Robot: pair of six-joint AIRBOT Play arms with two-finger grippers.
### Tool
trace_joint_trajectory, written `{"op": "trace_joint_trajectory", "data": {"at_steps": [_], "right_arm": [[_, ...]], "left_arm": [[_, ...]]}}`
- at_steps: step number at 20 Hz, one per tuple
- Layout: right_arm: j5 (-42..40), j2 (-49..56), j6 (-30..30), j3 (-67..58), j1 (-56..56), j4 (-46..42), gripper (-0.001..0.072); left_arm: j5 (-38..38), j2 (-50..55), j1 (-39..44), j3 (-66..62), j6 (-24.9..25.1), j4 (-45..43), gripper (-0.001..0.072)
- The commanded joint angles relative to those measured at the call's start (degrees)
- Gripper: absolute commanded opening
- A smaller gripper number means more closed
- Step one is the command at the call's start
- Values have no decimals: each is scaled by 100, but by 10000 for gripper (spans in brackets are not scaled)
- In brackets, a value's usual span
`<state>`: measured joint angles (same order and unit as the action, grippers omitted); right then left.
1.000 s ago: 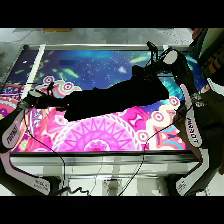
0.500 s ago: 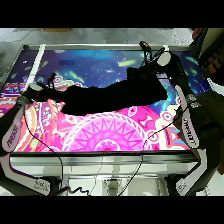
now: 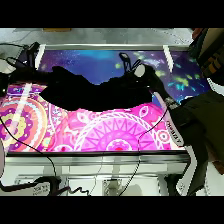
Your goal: Fold the clothes and pants, and hang the long-sleeved shirts on hangers.
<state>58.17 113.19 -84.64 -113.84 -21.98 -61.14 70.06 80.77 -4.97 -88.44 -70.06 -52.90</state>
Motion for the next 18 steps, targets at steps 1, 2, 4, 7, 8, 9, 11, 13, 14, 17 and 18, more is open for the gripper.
{"op": "trace_joint_trajectory", "data": {"at_steps": [1,2,4,7,8,9,11,13,14,17,18], "right_arm": [[-402,223,-35,-2,-313,4,17],[-533,275,-66,-2,-378,13,17],[-828,398,-317,-2,-503,20,16],[-1528,713,-870,-2,-717,293,16],[-1740,835,-1104,-2,-807,492,16],[-1906,957,-1250,-2,-929,804,15],[-2162,1141,-1241,-2,-1237,1381,15],[-2468,1252,-1244,-4,-1615,1578,15],[-2599,1272,-1246,-4,-1775,1620,15],[-2938,1276,-1416,-20,-2131,1759,16],[-3053,1276,-1416,-20,-2188,1849,16]], "left_arm": [[400,-186,87,-48,-155,-72,16],[496,-197,87,-48,-157,-70,16],[522,-197,87,-48,-160,-66,16],[520,-192,105,-48,-160,-57,17],[492,-188,107,-48,-160,-59,17],[409,-184,105,-46,-160,-66,17],[166,-181,105,-46,-160,-66,18],[-31,-184,90,-46,-155,-76,17],[-142,-184,26,-48,-155,-131,17],[-411,-184,-310,-48,-162,-260,17],[-496,-184,-444,-48,-229,-260,17]]}}
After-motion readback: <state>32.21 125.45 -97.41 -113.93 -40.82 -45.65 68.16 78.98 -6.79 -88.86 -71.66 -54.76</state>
